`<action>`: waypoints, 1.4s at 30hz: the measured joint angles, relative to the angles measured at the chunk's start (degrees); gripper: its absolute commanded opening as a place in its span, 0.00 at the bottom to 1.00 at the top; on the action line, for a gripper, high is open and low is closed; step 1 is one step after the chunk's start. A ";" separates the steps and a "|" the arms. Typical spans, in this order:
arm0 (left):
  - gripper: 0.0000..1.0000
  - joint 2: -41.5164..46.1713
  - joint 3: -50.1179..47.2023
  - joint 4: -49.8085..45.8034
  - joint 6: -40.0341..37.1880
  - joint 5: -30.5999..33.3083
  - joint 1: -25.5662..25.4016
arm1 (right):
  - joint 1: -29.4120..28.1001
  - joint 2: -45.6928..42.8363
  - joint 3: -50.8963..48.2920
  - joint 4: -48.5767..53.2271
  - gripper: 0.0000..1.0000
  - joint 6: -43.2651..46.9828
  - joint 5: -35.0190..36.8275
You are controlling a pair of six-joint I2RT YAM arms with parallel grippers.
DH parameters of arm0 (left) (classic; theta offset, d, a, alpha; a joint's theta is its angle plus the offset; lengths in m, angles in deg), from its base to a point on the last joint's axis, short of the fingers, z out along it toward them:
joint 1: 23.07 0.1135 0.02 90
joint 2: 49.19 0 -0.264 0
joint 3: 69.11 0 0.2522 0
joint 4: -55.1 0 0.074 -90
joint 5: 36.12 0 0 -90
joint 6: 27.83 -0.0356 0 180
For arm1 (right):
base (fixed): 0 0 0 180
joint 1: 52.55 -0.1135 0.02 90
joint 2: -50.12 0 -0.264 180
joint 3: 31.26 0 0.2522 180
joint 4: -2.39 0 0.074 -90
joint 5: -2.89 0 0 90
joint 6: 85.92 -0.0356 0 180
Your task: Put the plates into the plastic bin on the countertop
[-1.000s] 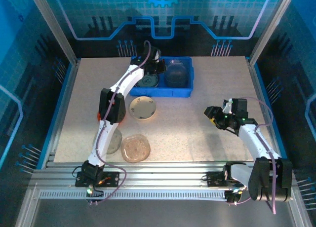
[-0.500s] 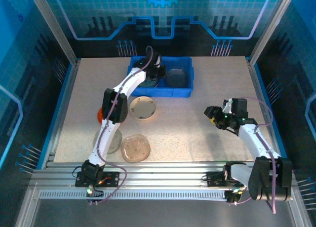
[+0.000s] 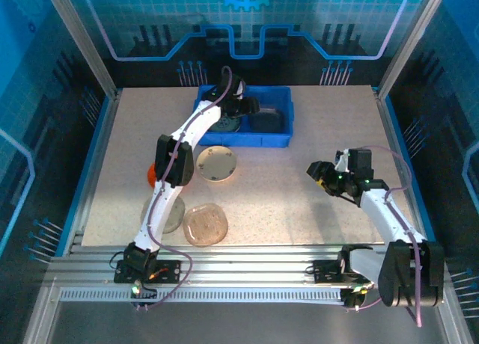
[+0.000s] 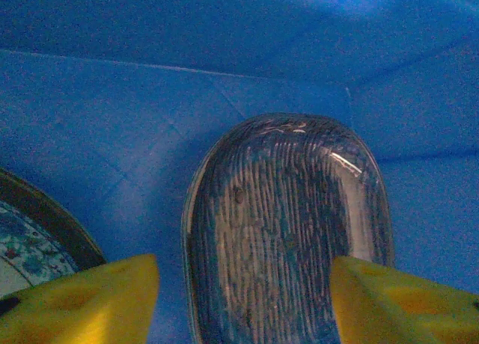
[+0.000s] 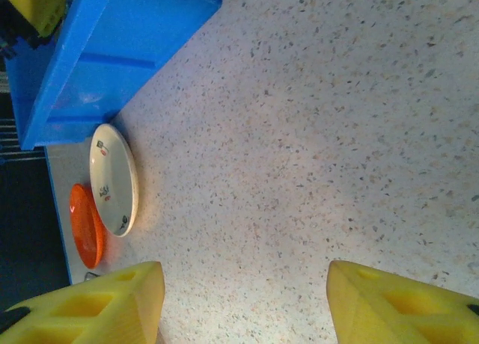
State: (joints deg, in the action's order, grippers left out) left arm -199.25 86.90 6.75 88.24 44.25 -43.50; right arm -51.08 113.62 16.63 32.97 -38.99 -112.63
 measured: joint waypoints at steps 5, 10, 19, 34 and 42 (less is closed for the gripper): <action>0.74 1.57 -1.75 0.66 -1.20 0.07 -0.22 | -4.13 -0.39 1.07 1.42 0.60 1.46 1.99; 0.78 8.37 -11.63 5.03 -1.11 0.44 -1.05 | -9.57 -2.97 1.86 1.84 0.60 2.49 4.35; 0.86 34.73 -44.92 17.73 -0.94 0.44 -4.04 | -24.04 -2.78 4.90 1.77 0.60 5.55 10.75; 0.96 79.32 -87.25 17.92 -0.37 4.31 -10.34 | -38.12 7.04 5.57 -3.91 0.53 6.73 13.81; 0.94 89.13 -94.97 13.33 2.49 4.90 -10.34 | -41.53 13.35 8.94 -5.22 0.37 7.30 12.57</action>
State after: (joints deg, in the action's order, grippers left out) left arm -110.12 -8.06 20.08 90.73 49.14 -53.84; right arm -92.61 126.98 25.57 27.75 -31.69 -100.06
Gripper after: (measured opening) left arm 0.946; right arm 0.393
